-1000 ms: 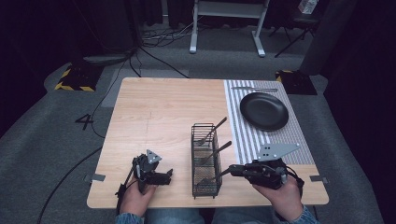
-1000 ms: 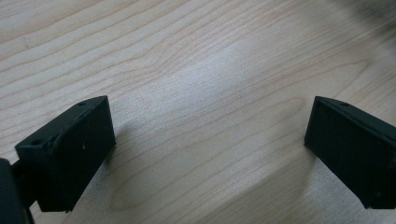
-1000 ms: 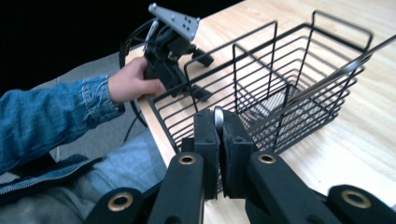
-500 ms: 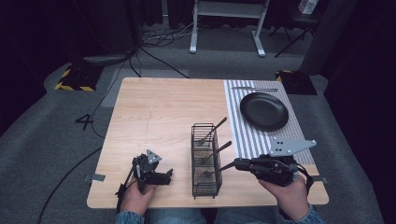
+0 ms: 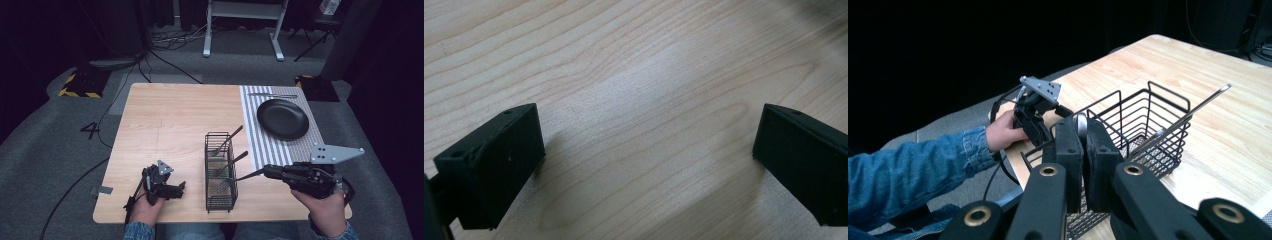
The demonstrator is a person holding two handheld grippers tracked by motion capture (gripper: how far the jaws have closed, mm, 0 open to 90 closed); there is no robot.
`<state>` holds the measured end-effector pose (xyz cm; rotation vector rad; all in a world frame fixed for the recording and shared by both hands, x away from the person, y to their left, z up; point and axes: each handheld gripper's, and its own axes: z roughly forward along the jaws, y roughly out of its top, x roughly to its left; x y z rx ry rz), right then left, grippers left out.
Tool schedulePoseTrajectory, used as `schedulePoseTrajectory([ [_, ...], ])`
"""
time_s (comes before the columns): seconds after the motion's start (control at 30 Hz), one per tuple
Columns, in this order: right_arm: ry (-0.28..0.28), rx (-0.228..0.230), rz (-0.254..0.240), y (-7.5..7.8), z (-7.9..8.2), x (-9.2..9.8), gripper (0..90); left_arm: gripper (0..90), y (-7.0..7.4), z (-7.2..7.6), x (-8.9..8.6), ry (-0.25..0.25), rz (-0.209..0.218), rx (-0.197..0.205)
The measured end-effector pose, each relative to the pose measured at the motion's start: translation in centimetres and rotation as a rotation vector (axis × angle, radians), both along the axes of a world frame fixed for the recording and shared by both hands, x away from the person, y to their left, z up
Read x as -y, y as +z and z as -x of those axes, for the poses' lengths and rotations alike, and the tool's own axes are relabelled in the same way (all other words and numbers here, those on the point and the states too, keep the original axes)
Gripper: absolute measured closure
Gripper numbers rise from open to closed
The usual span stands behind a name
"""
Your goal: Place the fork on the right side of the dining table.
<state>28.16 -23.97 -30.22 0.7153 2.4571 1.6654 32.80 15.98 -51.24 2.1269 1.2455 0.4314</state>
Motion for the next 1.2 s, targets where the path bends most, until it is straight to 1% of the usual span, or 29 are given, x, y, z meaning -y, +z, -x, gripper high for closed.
schedulePoseTrajectory([
  [0.07,-0.005,0.002,-0.004,0.2,0.1,0.2,87.1,0.2,0.0,0.0,0.0,0.001,0.003,-0.002],
  [0.13,-0.019,0.014,-0.008,0.7,0.3,0.7,87.2,0.2,0.0,-0.1,0.0,-0.002,0.003,-0.001],
  [0.37,-0.030,0.027,-0.025,1.6,0.7,1.6,87.2,0.2,0.0,-0.2,0.0,-0.003,-0.004,-0.003],
  [0.57,-0.040,0.032,-0.029,2.1,0.6,2.3,87.1,0.2,0.0,-0.3,0.0,-0.004,-0.008,-0.001],
  [0.7,-0.052,0.035,-0.041,2.5,0.5,3.1,87.1,0.2,0.0,-0.2,0.0,-0.002,-0.006,0.000],
  [0.73,-0.056,0.038,-0.052,2.6,0.5,3.6,87.1,0.2,0.0,-0.2,0.1,-0.001,-0.006,0.000],
  [0.83,-0.063,0.039,-0.060,2.8,0.5,4.1,87.1,0.3,0.0,-0.2,0.1,0.003,-0.004,0.000],
  [0.93,-0.084,0.053,-0.061,3.4,0.5,4.7,87.2,0.3,0.0,-0.2,0.1,0.004,-0.003,0.000],
  [1.17,-0.117,0.066,-0.059,4.2,0.3,5.8,87.1,0.3,0.0,-0.2,0.1,0.008,-0.003,0.001],
  [1.2,-0.134,0.069,-0.059,4.4,0.1,6.2,87.1,0.3,0.0,-0.2,0.1,0.009,-0.004,0.001],
])
